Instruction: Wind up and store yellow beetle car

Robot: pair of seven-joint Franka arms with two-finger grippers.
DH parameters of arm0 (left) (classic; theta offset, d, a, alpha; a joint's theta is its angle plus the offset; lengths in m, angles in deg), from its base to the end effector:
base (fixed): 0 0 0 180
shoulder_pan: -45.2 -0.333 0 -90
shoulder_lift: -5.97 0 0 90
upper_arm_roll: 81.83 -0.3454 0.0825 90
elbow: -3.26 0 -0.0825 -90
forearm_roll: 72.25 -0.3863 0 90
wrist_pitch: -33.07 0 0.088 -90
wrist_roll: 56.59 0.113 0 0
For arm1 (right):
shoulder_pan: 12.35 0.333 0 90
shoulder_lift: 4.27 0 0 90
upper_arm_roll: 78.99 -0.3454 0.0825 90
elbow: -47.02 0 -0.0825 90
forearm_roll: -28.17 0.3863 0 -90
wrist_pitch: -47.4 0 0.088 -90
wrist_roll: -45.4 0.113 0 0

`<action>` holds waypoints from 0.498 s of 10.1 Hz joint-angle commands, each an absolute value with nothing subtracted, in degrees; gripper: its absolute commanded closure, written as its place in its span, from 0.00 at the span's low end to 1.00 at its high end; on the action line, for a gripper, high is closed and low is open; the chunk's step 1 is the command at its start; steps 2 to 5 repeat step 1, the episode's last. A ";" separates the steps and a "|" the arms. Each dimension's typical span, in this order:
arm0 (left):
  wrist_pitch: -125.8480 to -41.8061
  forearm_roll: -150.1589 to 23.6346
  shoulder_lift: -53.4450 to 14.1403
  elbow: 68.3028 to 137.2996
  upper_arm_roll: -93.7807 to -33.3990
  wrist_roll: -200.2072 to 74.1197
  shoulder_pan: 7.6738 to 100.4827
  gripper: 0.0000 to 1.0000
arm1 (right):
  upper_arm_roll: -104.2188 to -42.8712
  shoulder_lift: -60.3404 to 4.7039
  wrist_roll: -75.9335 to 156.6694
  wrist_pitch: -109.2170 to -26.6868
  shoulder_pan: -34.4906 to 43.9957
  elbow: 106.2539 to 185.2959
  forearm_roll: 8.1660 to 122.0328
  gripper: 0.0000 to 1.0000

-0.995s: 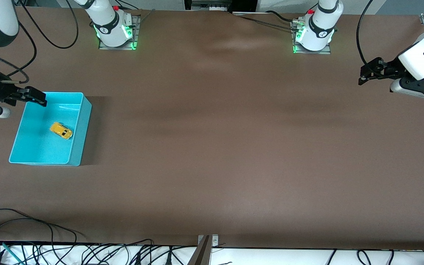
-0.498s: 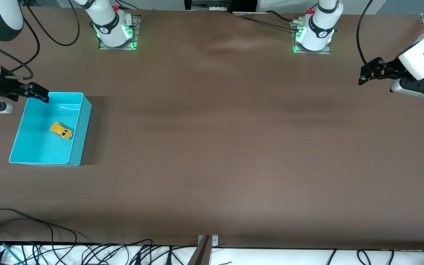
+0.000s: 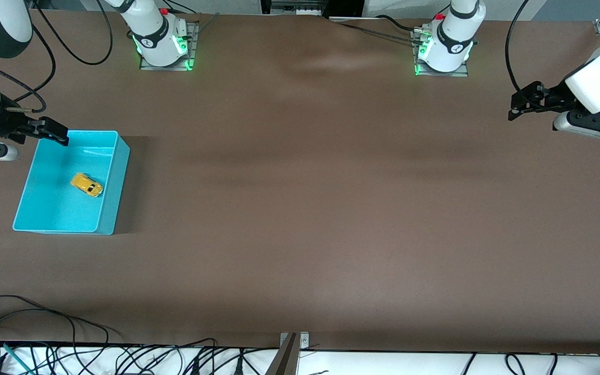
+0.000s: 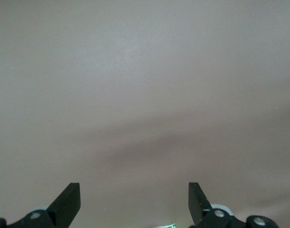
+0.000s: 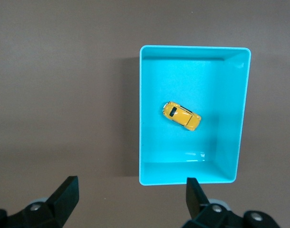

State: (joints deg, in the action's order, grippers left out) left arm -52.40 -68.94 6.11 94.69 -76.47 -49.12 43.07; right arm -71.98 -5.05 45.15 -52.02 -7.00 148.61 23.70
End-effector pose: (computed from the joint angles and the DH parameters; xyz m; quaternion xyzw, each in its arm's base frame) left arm 0.5446 -0.0377 0.6312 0.9939 -0.0939 -0.0497 0.0306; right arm 0.5639 -0.0235 0.5581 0.9989 -0.0049 -0.0263 0.0387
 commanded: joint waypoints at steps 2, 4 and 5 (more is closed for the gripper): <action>-51.48 -68.21 6.14 93.70 -76.64 -47.72 42.83 0.00 | -72.05 -5.67 45.31 -51.82 -7.25 147.30 23.51 0.00; -51.48 -68.21 6.14 93.70 -76.64 -47.72 42.83 0.00 | -72.05 -5.67 45.31 -51.82 -7.25 147.30 23.51 0.00; -51.48 -68.21 6.14 93.70 -76.64 -47.72 42.83 0.00 | -72.05 -5.67 45.31 -51.82 -7.25 147.30 23.51 0.00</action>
